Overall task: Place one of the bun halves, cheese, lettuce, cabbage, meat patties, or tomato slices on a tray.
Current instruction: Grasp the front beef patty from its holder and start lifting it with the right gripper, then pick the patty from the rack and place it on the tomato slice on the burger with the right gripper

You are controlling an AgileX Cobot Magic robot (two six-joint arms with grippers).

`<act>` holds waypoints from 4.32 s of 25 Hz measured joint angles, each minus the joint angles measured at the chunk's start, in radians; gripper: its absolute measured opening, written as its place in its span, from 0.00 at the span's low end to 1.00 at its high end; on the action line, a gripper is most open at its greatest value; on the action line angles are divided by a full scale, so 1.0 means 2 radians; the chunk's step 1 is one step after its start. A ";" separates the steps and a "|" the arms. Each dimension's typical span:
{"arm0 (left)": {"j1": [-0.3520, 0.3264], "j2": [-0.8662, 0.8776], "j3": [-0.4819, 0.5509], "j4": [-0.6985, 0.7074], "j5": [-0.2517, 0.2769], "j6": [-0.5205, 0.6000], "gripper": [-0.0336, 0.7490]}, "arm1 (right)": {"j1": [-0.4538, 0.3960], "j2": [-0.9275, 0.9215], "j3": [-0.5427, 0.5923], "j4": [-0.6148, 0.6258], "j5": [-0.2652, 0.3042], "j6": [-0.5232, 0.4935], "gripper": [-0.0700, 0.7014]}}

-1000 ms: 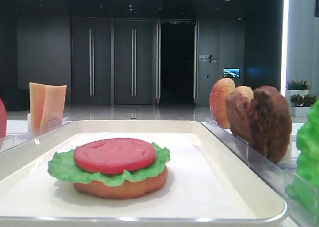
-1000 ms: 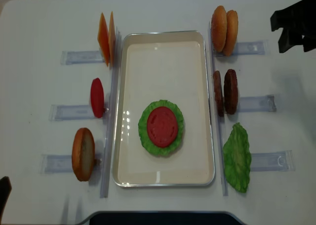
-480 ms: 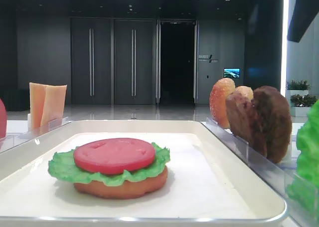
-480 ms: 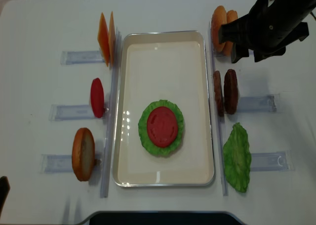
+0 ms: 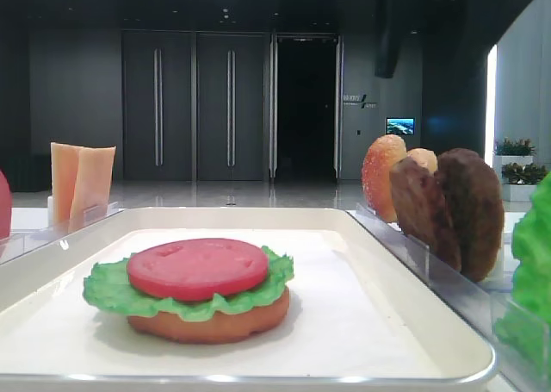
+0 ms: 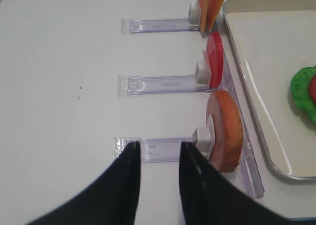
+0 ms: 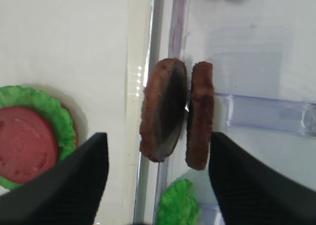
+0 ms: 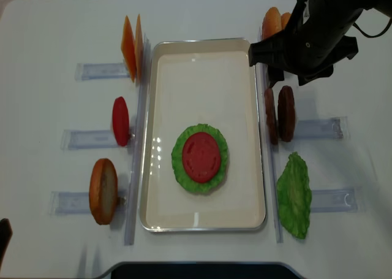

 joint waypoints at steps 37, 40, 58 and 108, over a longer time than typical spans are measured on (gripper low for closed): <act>0.000 0.000 0.000 0.000 0.000 0.000 0.29 | 0.015 0.095 -0.026 -0.001 0.008 0.004 0.66; 0.000 0.000 0.000 0.000 0.000 0.000 0.29 | 0.015 0.096 -0.026 -0.001 0.006 0.004 0.66; 0.000 0.000 0.000 0.000 0.000 0.000 0.28 | 0.015 0.125 -0.026 -0.019 -0.006 0.010 0.64; 0.000 0.000 0.000 0.000 0.000 0.000 0.04 | 0.015 -0.010 -0.023 0.027 0.037 0.010 0.28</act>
